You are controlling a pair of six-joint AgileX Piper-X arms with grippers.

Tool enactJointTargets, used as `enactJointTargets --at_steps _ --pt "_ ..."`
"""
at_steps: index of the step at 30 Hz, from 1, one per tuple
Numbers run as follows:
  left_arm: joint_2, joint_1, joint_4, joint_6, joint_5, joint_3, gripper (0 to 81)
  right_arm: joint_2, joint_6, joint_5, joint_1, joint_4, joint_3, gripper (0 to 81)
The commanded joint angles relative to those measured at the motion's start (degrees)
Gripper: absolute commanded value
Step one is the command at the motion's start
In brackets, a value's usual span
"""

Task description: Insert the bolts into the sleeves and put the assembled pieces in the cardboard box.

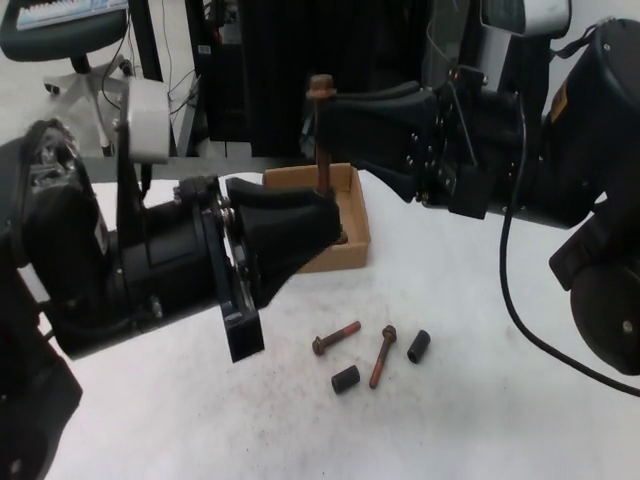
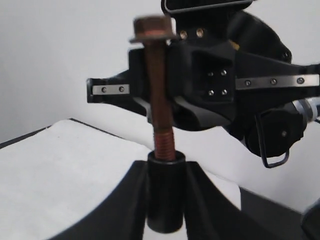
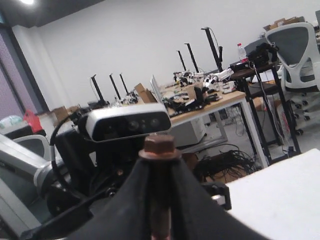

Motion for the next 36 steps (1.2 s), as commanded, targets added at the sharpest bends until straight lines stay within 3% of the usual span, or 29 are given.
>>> enactJointTargets --at_steps 1,7,23,25,27,29,31,36 --pt "-0.59 2.68 -2.19 -0.67 -3.11 -0.98 0.3 -0.02 0.54 -3.05 0.17 -0.76 -0.29 0.8" --pt "-0.59 4.81 -2.53 -1.77 -3.11 -1.18 0.3 -0.02 0.54 -4.73 0.17 -2.87 -0.29 0.8" --pt "-0.59 4.84 -2.52 -1.77 -2.26 -1.18 0.3 -0.02 2.34 -6.51 0.17 -3.68 -0.29 1.1" --pt "-0.59 4.84 -2.52 -1.77 -2.26 -1.18 0.3 -0.02 2.34 -8.21 0.17 -3.68 -0.29 7.7" --pt "-0.59 4.84 -2.52 -1.77 -2.26 -1.18 0.3 -0.02 3.00 -9.38 0.17 -3.15 -0.29 18.6" --pt "-0.59 4.84 -2.52 -1.77 -1.28 -1.18 0.3 -0.02 4.42 -9.51 0.17 -2.51 -0.29 34.6" --pt "-0.59 4.84 -2.52 -2.12 -0.77 -1.18 0.3 -0.02 5.61 -9.51 0.17 -1.77 -0.29 42.8" --pt "-0.59 4.84 -5.05 -3.38 0.56 -1.18 0.3 -0.02 5.94 -9.80 0.17 -1.78 -0.29 43.5"
